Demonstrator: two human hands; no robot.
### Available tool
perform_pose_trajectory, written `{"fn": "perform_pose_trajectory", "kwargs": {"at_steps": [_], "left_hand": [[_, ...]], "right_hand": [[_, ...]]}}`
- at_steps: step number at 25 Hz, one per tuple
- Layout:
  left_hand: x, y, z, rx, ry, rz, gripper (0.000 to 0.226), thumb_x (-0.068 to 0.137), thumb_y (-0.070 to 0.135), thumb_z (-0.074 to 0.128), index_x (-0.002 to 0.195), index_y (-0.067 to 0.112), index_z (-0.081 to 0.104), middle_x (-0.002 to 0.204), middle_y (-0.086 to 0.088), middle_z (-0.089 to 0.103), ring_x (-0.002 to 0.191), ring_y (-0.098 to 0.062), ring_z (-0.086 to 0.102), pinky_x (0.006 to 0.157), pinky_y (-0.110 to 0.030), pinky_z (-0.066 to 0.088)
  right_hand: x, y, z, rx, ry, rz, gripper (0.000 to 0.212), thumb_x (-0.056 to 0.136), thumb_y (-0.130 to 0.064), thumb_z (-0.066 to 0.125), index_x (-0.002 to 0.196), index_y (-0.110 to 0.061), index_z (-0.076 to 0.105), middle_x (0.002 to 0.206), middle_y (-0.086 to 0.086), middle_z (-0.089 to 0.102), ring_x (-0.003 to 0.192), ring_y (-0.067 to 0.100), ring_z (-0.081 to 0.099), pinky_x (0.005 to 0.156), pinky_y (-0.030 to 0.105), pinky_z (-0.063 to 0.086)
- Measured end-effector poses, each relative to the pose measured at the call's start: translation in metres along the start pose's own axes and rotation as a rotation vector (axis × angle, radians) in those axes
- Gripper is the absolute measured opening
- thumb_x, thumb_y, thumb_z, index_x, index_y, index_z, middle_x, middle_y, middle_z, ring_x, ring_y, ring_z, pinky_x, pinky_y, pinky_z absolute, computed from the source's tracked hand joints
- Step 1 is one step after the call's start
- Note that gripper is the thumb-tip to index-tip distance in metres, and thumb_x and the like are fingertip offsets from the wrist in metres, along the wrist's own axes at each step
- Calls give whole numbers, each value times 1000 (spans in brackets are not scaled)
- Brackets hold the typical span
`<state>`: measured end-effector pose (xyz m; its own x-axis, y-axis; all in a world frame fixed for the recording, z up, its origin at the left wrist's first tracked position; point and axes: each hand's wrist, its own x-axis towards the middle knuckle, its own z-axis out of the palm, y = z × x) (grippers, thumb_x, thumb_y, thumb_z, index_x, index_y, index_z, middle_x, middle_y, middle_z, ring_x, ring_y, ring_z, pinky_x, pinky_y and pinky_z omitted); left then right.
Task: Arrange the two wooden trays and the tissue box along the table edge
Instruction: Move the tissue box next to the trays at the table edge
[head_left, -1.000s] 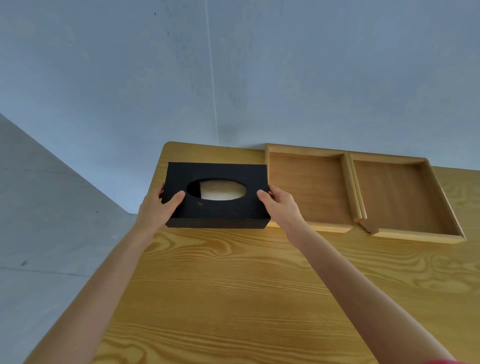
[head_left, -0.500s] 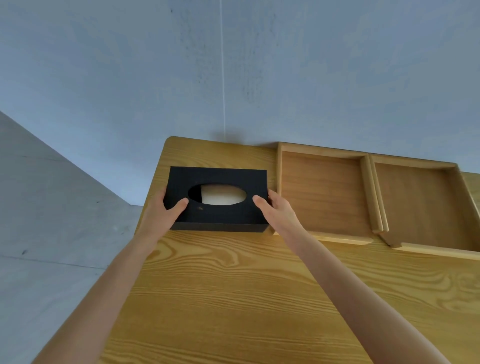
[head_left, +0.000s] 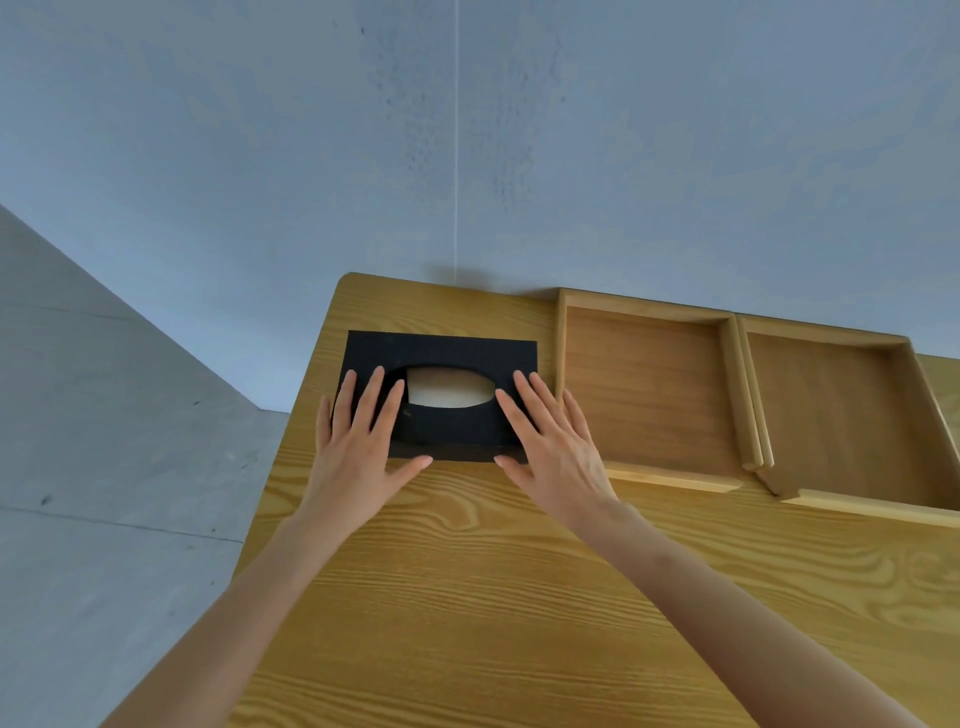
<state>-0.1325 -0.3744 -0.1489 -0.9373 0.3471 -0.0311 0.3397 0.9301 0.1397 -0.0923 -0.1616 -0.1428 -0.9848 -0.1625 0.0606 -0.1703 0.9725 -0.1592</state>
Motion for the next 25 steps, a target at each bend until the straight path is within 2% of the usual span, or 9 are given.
{"fn": "perform_pose_trajectory", "kwargs": {"at_steps": [4,12,21,25], "left_hand": [[5,-3,6,33,40,-4,81,68,46,69,132,12,34,141,-18,42,131,-41,35,101,-53,33],[36,-24,4,-56,60,-32,75,69,43,70,131,15,39,144,-14,39,135,-37,29,97,-57,39],[85,-50,-1,-135,103,-46,66,72,37,71,128,15,43,148,-12,32,139,-36,20,101,-59,32],[103,-59,-3,-110,96,-27,68,75,39,67,132,13,40,150,-12,27,141,-35,14,105,-58,27]], "right_hand": [[7,-1,6,7,53,1,68,72,-23,77,130,-7,47,139,18,47,129,32,43,104,51,34],[45,4,10,46,64,-28,67,72,-25,77,130,-8,48,139,17,48,130,32,42,106,48,33],[103,2,11,2,83,-39,68,68,-25,80,126,-6,52,134,20,52,125,33,48,104,46,35],[120,2,14,7,79,-26,67,73,-25,76,130,-7,47,139,19,47,130,31,42,107,41,28]]}}
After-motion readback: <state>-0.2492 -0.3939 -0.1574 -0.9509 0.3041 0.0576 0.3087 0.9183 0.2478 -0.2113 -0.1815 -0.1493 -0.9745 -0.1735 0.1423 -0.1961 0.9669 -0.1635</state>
